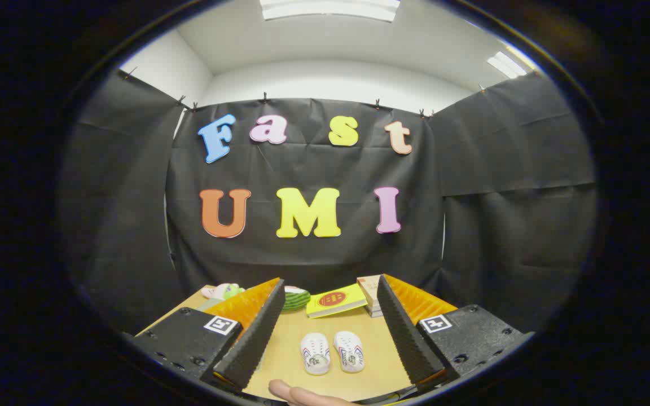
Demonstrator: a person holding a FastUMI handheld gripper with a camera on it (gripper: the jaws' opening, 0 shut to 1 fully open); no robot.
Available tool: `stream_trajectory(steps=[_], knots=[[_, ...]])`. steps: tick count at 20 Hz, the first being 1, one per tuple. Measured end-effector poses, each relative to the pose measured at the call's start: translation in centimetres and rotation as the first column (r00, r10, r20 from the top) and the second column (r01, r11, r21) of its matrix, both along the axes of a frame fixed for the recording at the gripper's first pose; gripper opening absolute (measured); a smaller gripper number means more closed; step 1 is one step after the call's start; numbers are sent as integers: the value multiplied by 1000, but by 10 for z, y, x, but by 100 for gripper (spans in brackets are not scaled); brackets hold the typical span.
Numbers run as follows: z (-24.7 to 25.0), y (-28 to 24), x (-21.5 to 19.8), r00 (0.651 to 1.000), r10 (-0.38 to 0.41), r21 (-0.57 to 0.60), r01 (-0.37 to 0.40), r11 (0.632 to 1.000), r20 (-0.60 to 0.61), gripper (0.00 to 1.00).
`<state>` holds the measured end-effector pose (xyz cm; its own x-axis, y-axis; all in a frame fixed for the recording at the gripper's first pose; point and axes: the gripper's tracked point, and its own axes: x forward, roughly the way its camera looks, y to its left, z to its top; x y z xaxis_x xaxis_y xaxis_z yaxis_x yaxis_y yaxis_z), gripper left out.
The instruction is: Open the storage box then place both shoes into the box .Put the left shoe in first, then the right shoe, with the right side of both shoes facing outward in a uniform manner.
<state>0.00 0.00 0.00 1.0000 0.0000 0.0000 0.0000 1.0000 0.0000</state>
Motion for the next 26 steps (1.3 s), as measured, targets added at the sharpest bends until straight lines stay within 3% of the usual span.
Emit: stream_trajectory(steps=[17, 26], knots=[[-24, -12, 15, 999, 3, 35, -1, 999, -46, 100], [-47, -16, 63, 996, 31, 60, -26, 998, -82, 100]])
